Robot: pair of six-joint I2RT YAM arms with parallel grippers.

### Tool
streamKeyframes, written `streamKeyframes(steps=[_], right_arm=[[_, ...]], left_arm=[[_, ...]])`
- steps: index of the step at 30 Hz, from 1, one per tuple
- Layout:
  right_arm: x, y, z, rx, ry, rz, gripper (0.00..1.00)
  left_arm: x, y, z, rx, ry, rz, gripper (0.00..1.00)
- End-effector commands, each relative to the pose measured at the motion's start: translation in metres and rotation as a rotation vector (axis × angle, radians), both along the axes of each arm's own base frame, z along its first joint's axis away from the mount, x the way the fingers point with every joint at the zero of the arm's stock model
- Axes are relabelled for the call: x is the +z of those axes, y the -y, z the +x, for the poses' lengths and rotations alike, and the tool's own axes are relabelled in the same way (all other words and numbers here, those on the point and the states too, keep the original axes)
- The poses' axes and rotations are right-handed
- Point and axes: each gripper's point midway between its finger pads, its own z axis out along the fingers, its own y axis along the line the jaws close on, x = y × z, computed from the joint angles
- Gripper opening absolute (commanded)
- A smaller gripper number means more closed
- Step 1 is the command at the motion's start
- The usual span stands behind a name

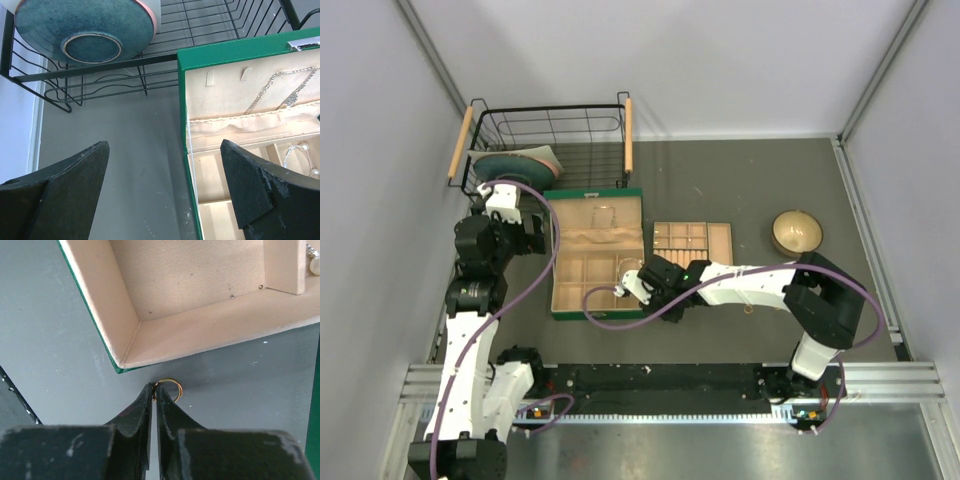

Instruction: Organize the mixed jewelry

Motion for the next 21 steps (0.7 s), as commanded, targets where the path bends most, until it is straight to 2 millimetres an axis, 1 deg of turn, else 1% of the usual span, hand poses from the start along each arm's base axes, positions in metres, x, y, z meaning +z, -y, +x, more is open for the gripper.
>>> streamKeyframes(steps=[1, 2, 4, 5, 6, 7, 8, 9, 10, 11, 12, 13, 14, 15, 16, 17, 18, 19, 20, 21], right_arm=[[0.025, -0.017, 0.010, 0.009, 0.070, 0.062, 0.01], [0.029, -0.017, 0.011, 0.015, 0.078, 0.065, 0.00], [0.047, -0.016, 0.016, 0.031, 0.121, 0.084, 0.00], [0.055, -0.017, 0.018, 0.041, 0.141, 0.094, 0.00], [0.066, -0.019, 0.022, 0.067, 0.176, 0.109, 0.00], [0.075, -0.018, 0.026, 0.075, 0.211, 0.113, 0.00], [0.092, -0.016, 0.032, 0.071, 0.260, 0.126, 0.00], [0.105, -0.016, 0.039, 0.090, 0.309, 0.134, 0.00], [0.117, -0.014, 0.045, 0.091, 0.360, 0.135, 0.00], [0.133, -0.011, 0.049, 0.091, 0.402, 0.154, 0.00], [0.148, -0.012, 0.054, 0.117, 0.456, 0.164, 0.00], [0.159, -0.009, 0.060, 0.114, 0.504, 0.159, 0.00], [0.169, -0.007, 0.064, 0.116, 0.539, 0.163, 0.00], [0.188, -0.006, 0.069, 0.129, 0.598, 0.178, 0.00], [0.196, -0.002, 0.075, 0.118, 0.647, 0.162, 0.00], [0.205, 0.000, 0.080, 0.153, 0.710, 0.138, 0.00], [0.218, 0.003, 0.087, 0.133, 0.802, 0.123, 0.00], [0.225, 0.005, 0.090, 0.140, 0.862, 0.108, 0.00], [0.230, 0.006, 0.094, 0.189, 0.935, 0.063, 0.00], [0.239, 0.006, 0.097, 0.171, 1.012, 0.056, 0.00]], left_arm=[[0.013, 0.001, 0.007, -0.011, 0.058, -0.006, 0.99], [0.013, 0.006, 0.007, -0.040, 0.059, -0.013, 0.99], [0.016, 0.013, 0.008, -0.079, 0.058, -0.019, 0.99], [0.018, 0.026, 0.006, -0.157, 0.064, -0.036, 0.99], [0.017, 0.034, 0.006, -0.201, 0.057, -0.044, 0.99], [0.021, 0.042, 0.004, -0.253, 0.056, -0.057, 0.99], [0.022, 0.050, 0.002, -0.302, 0.048, -0.066, 0.99], [0.022, 0.065, -0.002, -0.394, 0.029, -0.098, 0.98], [0.034, 0.072, -0.003, -0.438, 0.041, -0.107, 0.98], [0.030, 0.078, -0.004, -0.479, 0.002, -0.124, 0.98], [0.036, 0.092, -0.011, -0.571, -0.005, -0.153, 0.98], [0.051, 0.097, -0.013, -0.616, 0.009, -0.158, 0.98], [0.046, 0.103, -0.015, -0.662, -0.043, -0.187, 0.97], [0.065, 0.113, -0.021, -0.737, -0.026, -0.203, 0.97], [0.071, 0.116, -0.023, -0.772, -0.032, -0.212, 0.96], [0.072, 0.119, -0.020, -0.797, -0.058, -0.229, 0.96], [0.086, 0.122, -0.024, -0.820, -0.064, -0.236, 0.96], [0.092, 0.125, -0.026, -0.854, -0.063, -0.241, 0.96], [0.094, 0.126, -0.024, -0.863, -0.081, -0.249, 0.95], [0.106, 0.131, -0.029, -0.885, -0.081, -0.244, 0.95]])
